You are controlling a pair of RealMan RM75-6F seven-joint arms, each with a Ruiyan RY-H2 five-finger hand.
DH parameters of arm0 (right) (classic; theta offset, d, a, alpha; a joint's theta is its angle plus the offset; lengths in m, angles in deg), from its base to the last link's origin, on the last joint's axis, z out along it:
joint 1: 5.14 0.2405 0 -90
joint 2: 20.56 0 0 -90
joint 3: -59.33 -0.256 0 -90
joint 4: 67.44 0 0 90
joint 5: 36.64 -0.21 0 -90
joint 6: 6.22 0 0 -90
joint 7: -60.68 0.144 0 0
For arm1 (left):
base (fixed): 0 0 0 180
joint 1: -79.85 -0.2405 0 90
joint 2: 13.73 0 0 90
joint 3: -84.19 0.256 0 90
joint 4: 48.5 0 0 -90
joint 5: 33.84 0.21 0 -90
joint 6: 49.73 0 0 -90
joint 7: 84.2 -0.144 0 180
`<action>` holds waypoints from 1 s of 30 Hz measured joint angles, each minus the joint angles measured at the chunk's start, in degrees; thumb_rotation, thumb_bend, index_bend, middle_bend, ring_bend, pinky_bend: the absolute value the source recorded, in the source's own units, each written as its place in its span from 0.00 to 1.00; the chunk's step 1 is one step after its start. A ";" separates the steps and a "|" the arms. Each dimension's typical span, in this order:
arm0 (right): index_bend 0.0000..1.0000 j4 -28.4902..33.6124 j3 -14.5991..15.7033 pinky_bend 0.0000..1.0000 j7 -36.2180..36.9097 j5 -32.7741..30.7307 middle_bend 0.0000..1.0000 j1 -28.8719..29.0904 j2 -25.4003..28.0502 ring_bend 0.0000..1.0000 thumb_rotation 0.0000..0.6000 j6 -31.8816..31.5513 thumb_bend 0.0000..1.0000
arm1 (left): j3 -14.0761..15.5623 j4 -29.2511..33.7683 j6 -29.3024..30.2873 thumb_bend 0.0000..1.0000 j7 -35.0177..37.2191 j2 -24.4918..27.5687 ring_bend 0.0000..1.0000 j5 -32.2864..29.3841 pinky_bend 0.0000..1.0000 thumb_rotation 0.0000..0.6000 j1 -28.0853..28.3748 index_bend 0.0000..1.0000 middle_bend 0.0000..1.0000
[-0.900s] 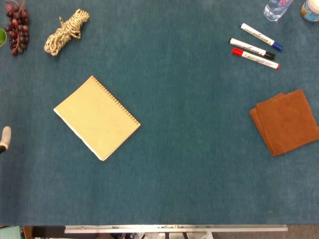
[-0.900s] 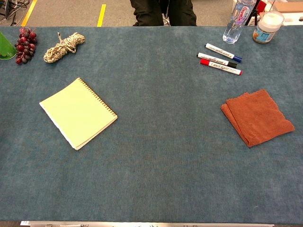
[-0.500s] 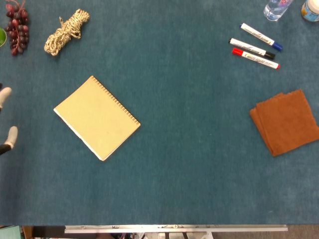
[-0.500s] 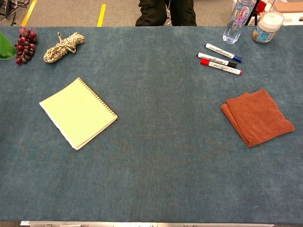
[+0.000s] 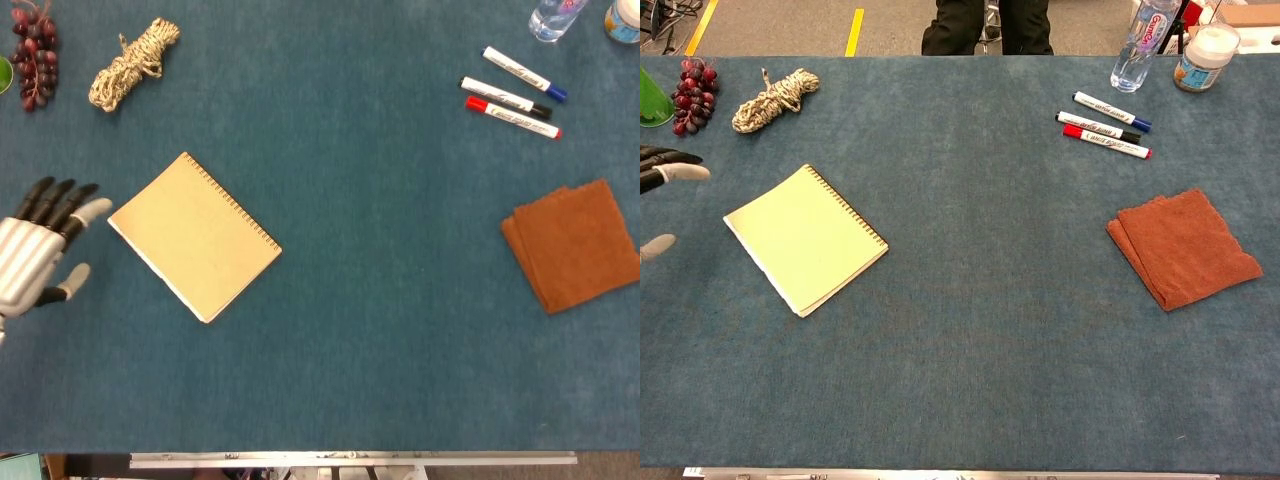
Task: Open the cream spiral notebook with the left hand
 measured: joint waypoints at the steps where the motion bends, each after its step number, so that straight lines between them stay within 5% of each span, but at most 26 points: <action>1: 0.31 0.16 0.03 0.29 -0.15 0.00 0.27 -0.09 0.06 0.18 1.00 -0.15 0.23 | 0.54 -2.46 -0.22 0.34 1.12 -1.31 0.03 1.03 0.02 1.00 0.80 0.14 0.08; 13: 0.31 1.41 0.49 0.29 -1.56 -0.38 0.27 -0.98 0.18 0.18 1.00 -0.97 0.23 | 4.51 -18.54 1.90 0.31 7.76 -12.84 0.03 7.19 0.02 1.00 5.77 0.16 0.08; 30: 0.31 2.27 0.63 0.29 -2.26 -1.13 0.27 -2.10 0.65 0.18 1.00 -2.03 0.23 | 7.73 -30.58 3.64 0.30 10.89 -20.78 0.03 7.51 0.02 1.00 8.14 0.16 0.09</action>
